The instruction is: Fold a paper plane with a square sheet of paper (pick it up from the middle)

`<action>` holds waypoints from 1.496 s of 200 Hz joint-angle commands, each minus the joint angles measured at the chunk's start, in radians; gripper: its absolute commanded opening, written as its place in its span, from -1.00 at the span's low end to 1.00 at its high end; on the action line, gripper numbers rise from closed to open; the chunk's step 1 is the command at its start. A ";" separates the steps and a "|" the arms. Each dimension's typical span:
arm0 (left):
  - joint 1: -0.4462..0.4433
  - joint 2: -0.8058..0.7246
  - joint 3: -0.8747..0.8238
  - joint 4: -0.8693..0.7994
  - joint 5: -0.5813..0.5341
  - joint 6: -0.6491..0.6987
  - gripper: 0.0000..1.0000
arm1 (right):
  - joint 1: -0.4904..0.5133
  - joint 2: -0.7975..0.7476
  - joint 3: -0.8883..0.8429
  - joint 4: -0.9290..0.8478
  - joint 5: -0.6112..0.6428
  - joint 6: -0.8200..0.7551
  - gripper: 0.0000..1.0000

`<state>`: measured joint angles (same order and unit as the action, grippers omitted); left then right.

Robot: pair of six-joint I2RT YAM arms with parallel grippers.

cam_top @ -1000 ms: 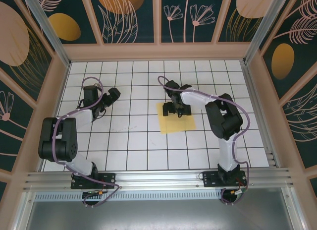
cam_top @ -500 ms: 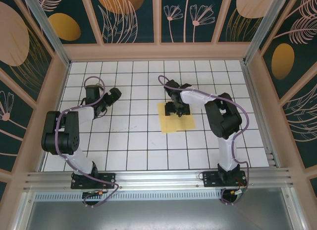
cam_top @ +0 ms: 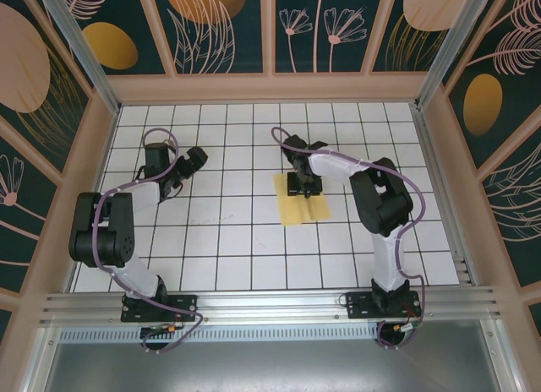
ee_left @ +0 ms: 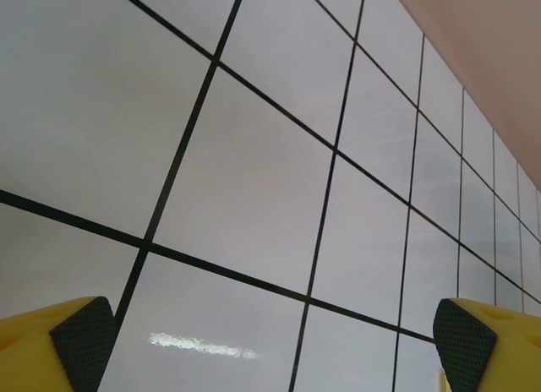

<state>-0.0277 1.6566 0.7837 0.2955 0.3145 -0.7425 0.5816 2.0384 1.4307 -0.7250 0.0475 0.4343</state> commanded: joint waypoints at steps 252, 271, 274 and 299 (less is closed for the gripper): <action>-0.350 0.044 0.014 0.185 0.121 -0.190 0.64 | -0.208 -0.170 -0.356 0.483 -0.502 -0.014 0.02; -0.350 0.047 0.016 0.185 0.124 -0.187 0.63 | -0.209 -0.173 -0.342 0.439 -0.436 -0.037 0.15; -0.350 0.048 0.016 0.185 0.124 -0.188 0.63 | -0.208 -0.173 -0.341 0.434 -0.426 -0.040 0.17; -0.351 0.047 0.018 0.184 0.129 -0.187 0.63 | -0.208 -0.190 -0.328 0.401 -0.364 -0.049 0.33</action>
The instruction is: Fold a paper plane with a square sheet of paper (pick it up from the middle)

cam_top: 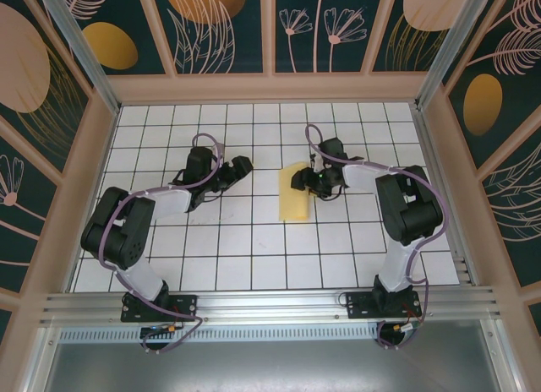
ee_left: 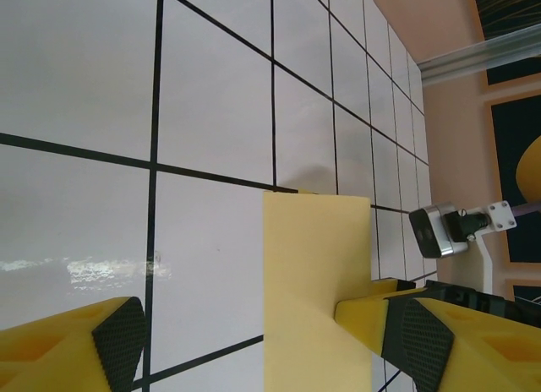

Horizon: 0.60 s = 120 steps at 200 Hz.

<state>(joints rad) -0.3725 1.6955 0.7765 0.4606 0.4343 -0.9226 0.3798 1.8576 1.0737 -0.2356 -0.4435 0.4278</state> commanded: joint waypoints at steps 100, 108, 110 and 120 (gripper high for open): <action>-0.044 0.061 0.085 -0.033 0.022 -0.003 0.56 | -0.007 -0.081 0.012 -0.139 0.233 -0.008 0.21; -0.052 0.068 0.096 -0.040 0.021 -0.002 0.54 | -0.007 -0.083 0.010 -0.140 0.226 -0.013 0.19; -0.053 0.070 0.098 -0.042 0.021 -0.002 0.54 | -0.007 -0.083 0.010 -0.141 0.225 -0.013 0.18; -0.064 0.080 0.112 -0.048 0.023 0.001 0.53 | -0.007 -0.079 0.009 -0.145 0.223 -0.019 0.16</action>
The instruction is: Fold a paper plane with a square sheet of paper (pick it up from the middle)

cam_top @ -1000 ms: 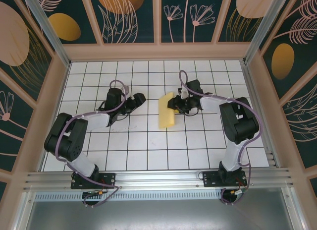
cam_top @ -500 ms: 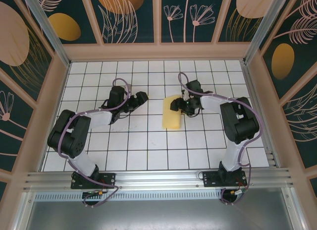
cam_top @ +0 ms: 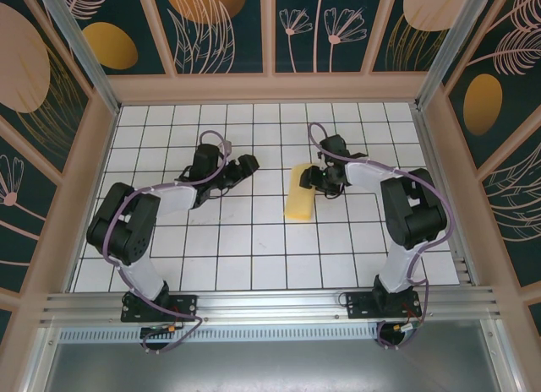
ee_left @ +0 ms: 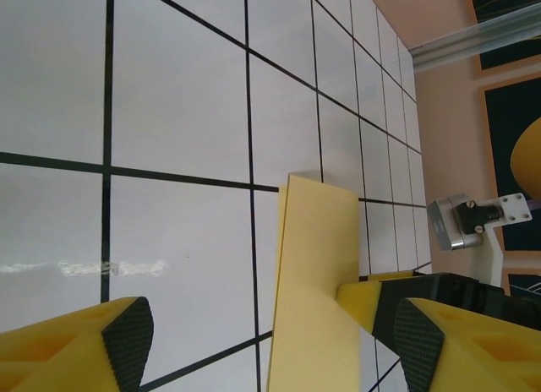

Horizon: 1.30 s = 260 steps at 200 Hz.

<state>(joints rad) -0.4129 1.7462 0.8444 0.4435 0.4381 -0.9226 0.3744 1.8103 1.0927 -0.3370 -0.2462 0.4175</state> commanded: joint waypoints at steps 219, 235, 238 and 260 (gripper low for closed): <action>-0.145 0.205 0.231 -0.046 -0.010 -0.011 0.11 | 0.002 0.140 -0.028 -0.086 0.099 0.053 0.21; -0.153 0.209 0.232 -0.036 -0.017 -0.002 0.10 | 0.008 0.153 -0.037 -0.086 0.118 0.053 0.21; -0.154 0.208 0.233 -0.040 -0.019 -0.001 0.09 | 0.008 0.156 -0.039 -0.086 0.120 0.053 0.21; -0.158 0.220 0.241 -0.051 -0.015 0.007 0.08 | 0.014 0.169 -0.054 -0.077 0.130 0.060 0.22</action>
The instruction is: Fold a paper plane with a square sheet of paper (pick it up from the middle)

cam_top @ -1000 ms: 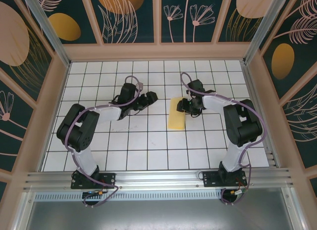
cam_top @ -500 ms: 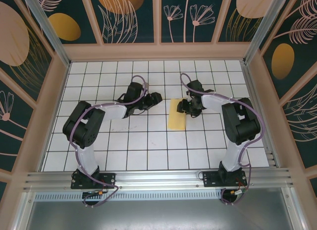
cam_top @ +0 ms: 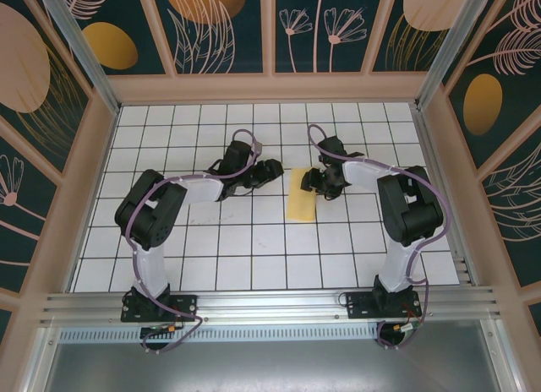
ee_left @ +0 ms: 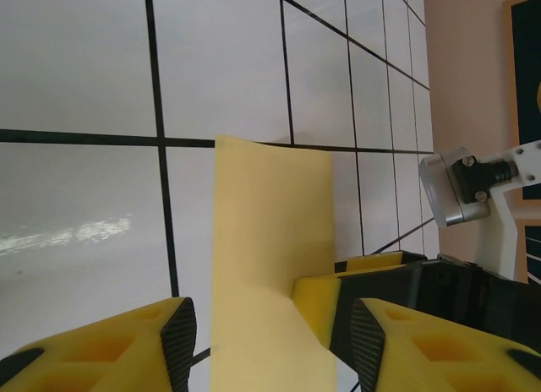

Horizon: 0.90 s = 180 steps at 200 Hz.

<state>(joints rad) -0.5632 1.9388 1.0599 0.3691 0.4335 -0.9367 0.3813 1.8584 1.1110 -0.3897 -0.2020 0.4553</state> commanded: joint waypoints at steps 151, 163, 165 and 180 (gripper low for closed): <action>-0.044 0.115 0.107 -0.004 0.024 0.026 -0.23 | 0.032 0.202 -0.073 -0.005 0.082 -0.009 0.28; -0.048 0.122 0.118 -0.012 0.026 0.029 -0.26 | 0.033 0.205 -0.072 -0.005 0.077 -0.009 0.29; -0.049 0.123 0.119 -0.014 0.026 0.030 -0.27 | 0.032 0.207 -0.073 -0.003 0.076 -0.009 0.29; -0.053 0.132 0.131 -0.022 0.030 0.030 -0.30 | 0.033 0.211 -0.074 0.001 0.069 -0.009 0.29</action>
<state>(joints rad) -0.6033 2.0388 1.1553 0.3683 0.4423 -0.9249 0.4057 1.8832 1.1194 -0.3943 -0.1570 0.4690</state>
